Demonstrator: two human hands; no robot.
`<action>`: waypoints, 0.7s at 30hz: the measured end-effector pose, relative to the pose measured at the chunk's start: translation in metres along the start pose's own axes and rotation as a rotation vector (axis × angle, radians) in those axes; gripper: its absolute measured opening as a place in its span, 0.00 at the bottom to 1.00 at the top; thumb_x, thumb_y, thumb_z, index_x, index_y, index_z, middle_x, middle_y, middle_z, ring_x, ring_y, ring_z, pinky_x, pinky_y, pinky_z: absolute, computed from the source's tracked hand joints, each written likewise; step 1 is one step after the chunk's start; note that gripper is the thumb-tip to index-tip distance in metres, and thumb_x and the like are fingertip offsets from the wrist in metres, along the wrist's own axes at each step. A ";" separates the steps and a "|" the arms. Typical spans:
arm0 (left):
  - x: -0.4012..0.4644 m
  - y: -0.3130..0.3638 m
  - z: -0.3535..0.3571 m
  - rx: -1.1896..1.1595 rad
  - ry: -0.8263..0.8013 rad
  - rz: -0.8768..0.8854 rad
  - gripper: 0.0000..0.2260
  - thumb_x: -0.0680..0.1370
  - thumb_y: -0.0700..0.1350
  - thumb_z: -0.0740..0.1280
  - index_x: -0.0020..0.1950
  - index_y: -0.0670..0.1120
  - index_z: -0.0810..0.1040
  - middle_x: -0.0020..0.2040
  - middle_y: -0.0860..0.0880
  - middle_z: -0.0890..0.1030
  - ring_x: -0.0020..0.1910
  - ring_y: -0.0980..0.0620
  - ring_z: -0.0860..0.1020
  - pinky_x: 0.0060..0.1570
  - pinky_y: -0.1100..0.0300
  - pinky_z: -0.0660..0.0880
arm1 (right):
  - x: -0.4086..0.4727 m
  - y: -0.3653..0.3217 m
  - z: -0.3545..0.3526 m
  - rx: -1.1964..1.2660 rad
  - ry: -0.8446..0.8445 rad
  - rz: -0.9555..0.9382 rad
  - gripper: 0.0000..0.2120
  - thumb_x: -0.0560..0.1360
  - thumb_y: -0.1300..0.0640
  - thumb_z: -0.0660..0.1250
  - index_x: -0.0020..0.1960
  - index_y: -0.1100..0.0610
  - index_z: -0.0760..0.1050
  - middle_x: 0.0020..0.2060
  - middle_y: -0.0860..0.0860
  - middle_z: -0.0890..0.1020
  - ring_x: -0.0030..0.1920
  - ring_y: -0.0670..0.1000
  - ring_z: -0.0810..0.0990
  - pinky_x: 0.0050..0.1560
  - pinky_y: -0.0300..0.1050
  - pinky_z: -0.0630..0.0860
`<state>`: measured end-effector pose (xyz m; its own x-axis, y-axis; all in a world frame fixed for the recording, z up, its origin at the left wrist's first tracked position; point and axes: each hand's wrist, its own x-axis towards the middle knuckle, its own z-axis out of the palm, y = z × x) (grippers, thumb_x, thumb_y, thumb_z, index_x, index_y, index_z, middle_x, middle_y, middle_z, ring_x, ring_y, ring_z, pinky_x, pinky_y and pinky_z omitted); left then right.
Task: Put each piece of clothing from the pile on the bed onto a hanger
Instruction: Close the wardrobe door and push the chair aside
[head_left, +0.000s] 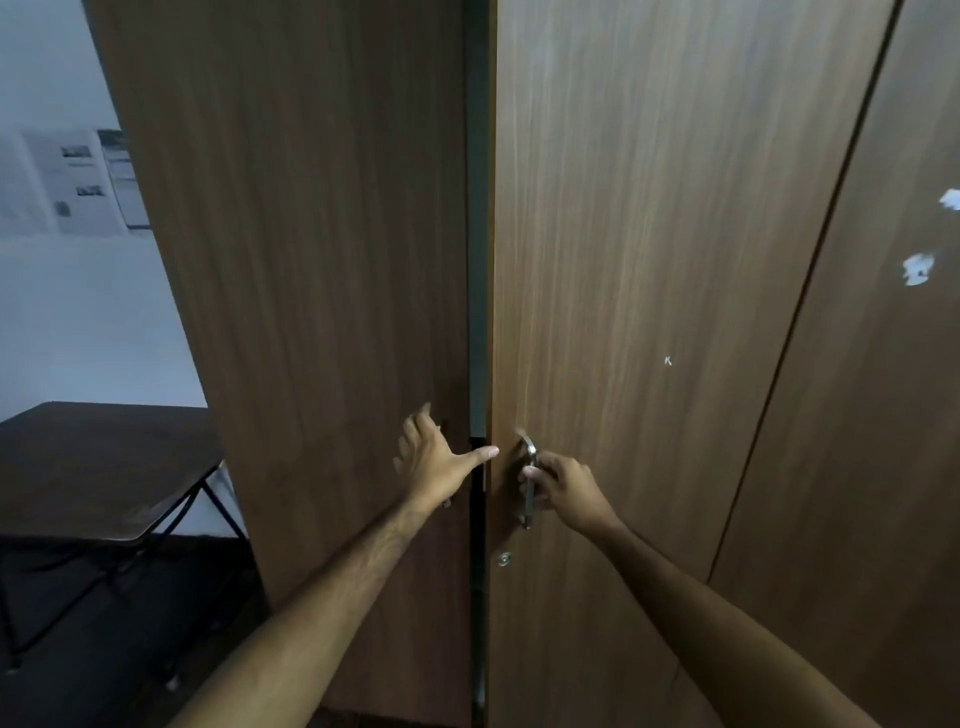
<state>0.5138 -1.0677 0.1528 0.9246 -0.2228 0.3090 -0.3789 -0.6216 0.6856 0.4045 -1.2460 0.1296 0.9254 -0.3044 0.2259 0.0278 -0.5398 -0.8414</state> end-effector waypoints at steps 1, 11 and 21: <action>0.014 -0.007 0.006 -0.025 -0.014 -0.031 0.56 0.63 0.72 0.74 0.80 0.46 0.54 0.76 0.45 0.61 0.75 0.43 0.62 0.69 0.45 0.64 | 0.013 -0.001 0.006 0.002 0.016 0.016 0.08 0.82 0.58 0.65 0.47 0.58 0.81 0.42 0.53 0.86 0.44 0.50 0.86 0.48 0.54 0.84; 0.102 -0.048 0.052 -0.032 0.037 0.037 0.50 0.66 0.71 0.71 0.78 0.44 0.58 0.74 0.43 0.63 0.72 0.40 0.66 0.66 0.41 0.66 | 0.103 0.014 0.039 -0.049 0.101 0.009 0.06 0.81 0.56 0.65 0.47 0.52 0.80 0.41 0.48 0.84 0.44 0.44 0.85 0.48 0.47 0.84; 0.145 -0.037 0.057 0.344 0.212 0.299 0.62 0.64 0.71 0.70 0.81 0.39 0.41 0.81 0.40 0.39 0.81 0.41 0.40 0.75 0.33 0.52 | 0.147 0.022 0.045 -0.087 0.113 0.004 0.08 0.82 0.55 0.64 0.46 0.53 0.79 0.41 0.49 0.83 0.42 0.44 0.83 0.42 0.39 0.79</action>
<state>0.6640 -1.1196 0.1345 0.7358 -0.2936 0.6103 -0.5579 -0.7736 0.3005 0.5580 -1.2672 0.1220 0.8767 -0.3905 0.2809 -0.0130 -0.6029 -0.7977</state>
